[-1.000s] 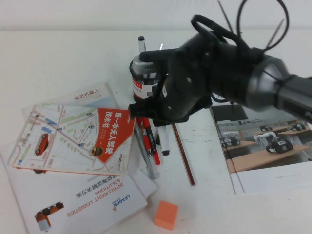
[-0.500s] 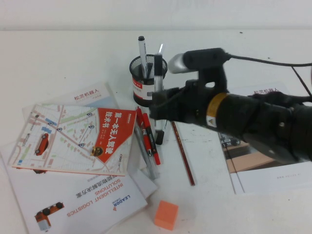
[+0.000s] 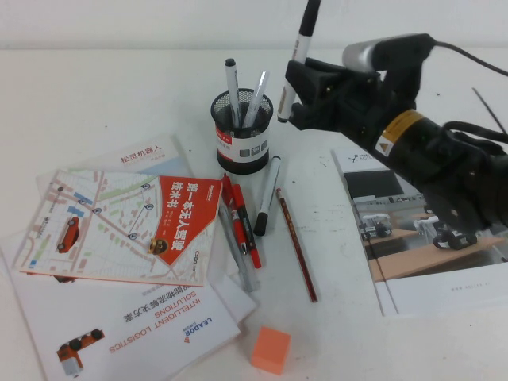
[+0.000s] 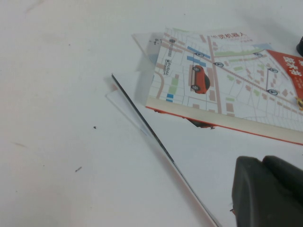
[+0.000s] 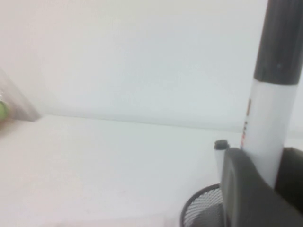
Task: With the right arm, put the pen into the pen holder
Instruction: Place the pen onto the pen holder
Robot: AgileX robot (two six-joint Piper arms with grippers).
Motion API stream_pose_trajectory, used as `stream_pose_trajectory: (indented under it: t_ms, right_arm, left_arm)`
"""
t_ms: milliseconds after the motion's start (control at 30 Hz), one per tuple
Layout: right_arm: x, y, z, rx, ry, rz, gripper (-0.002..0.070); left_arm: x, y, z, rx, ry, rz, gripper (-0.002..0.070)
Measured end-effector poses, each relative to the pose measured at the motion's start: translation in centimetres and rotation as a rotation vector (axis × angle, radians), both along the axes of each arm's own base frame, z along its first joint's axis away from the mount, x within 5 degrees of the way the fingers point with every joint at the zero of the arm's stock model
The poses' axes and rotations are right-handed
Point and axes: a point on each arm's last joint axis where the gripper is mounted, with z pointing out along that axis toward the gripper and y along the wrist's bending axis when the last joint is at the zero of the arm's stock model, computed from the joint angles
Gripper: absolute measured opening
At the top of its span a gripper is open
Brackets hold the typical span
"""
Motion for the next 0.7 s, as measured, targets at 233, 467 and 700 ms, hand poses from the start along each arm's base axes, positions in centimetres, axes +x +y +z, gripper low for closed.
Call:
stream_pose_trajectory:
  t_ms: [233,467,700]
  right_arm:
    - [3.5,1.8,-0.3,-0.027,-0.091,0.004,0.0113]
    - [7.3,3.8,-2.2,-0.024,-0.12,0.009,0.0113]
    - [9.3,4.8,-5.2,-0.051,-0.081,0.007,0.0114]
  left_arm:
    - [0.0,0.0,0.0,0.0,0.0,0.0,-0.0003]
    - [0.0,0.0,0.0,0.0,0.0,0.0,-0.0003]
    - [0.0,0.0,0.0,0.0,0.0,0.0,-0.0002]
